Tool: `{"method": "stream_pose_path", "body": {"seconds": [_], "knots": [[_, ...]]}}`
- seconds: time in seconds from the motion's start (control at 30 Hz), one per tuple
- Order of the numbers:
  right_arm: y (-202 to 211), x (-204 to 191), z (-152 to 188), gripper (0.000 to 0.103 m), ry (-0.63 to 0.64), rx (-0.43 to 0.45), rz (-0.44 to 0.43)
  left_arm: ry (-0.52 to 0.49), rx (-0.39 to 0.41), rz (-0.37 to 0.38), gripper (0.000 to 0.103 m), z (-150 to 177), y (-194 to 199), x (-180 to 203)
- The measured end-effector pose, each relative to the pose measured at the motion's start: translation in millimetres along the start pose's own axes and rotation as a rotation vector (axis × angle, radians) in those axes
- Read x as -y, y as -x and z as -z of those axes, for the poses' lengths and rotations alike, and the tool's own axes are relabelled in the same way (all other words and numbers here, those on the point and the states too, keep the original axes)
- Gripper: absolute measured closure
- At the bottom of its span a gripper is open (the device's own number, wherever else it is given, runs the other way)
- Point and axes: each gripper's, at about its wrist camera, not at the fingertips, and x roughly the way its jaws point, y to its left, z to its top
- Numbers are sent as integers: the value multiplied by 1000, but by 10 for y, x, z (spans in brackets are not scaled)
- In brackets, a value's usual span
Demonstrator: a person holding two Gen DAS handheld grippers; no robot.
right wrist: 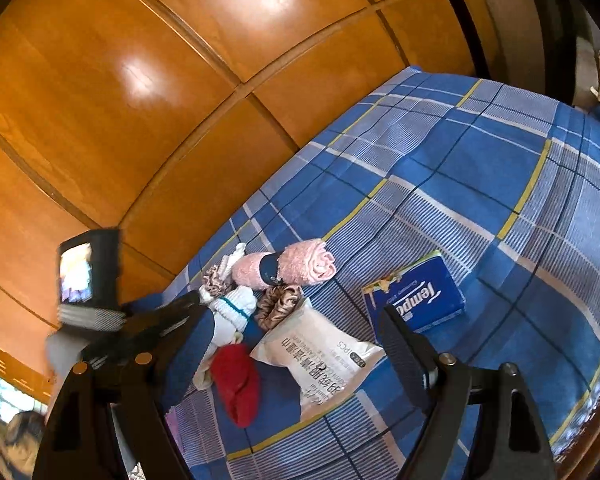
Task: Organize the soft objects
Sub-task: 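Reach the left tool to the scrunchie and tissue pack and grasp them, then carry the scrunchie and tissue pack with the left tool into the tray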
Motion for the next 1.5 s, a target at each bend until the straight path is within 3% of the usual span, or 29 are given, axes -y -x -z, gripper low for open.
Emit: {"method": "stream_pose_path", "body": {"seconds": [0.1,0.23,0.27,0.3,0.33,0.37,0.5,0.77,1.07,1.23,1.5], "knots": [[-14,13,0,18,-6,-9,-10,-63,-4,20,34,-86,-111,101],[-20,17,1,18,-9,-12,-12,-103,-20,67,34,-176,-275,194],[-20,15,2,18,-8,-9,-8,-104,-34,81,39,-191,-345,202],[-15,13,3,18,-6,-4,-4,-99,-46,84,60,-194,-389,195],[-11,13,3,18,-5,-1,-2,-72,-89,86,73,-188,-488,156],[-5,13,3,18,-3,3,-1,-56,-93,82,74,-201,-500,150],[-7,-4,2,18,6,9,8,53,-103,136,77,-193,-438,-88],[-5,-48,13,18,36,12,35,378,-137,255,77,-217,-137,-735],[-12,-103,39,18,78,14,71,619,-78,205,77,-61,342,-1524],[-17,-126,50,18,95,15,89,711,-46,140,77,222,675,-2056],[-18,-175,67,18,128,24,136,840,8,106,77,746,1128,-2642]]}}
